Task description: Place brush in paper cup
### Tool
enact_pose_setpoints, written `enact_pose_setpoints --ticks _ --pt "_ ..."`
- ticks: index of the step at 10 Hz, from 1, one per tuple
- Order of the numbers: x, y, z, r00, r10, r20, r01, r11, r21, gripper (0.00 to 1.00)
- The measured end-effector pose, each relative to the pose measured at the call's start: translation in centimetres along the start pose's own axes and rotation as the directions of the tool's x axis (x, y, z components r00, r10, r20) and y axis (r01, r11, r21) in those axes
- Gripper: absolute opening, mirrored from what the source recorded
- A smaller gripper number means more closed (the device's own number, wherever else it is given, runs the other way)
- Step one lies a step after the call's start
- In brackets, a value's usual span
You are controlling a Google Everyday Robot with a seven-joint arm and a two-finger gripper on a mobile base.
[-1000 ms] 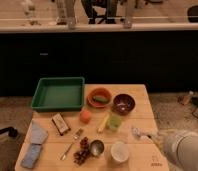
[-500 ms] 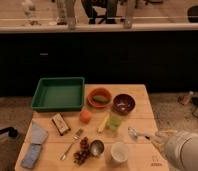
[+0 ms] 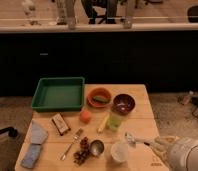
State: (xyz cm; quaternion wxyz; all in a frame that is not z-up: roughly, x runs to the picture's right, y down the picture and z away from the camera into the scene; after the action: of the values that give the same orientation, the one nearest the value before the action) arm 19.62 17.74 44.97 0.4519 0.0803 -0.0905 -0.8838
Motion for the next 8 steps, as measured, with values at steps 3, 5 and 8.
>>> enact_pose_setpoints --ticks 3,5,8 --pt "0.1 -0.5 -0.3 1.000 -0.025 -0.006 0.025 1.000 0.017 0.00" --pt "0.1 -1.0 -0.2 0.999 -0.044 -0.003 0.044 0.999 0.031 0.00" --pt "-0.2 -1.8 -0.1 0.998 -0.069 0.002 0.069 0.996 0.052 0.00"
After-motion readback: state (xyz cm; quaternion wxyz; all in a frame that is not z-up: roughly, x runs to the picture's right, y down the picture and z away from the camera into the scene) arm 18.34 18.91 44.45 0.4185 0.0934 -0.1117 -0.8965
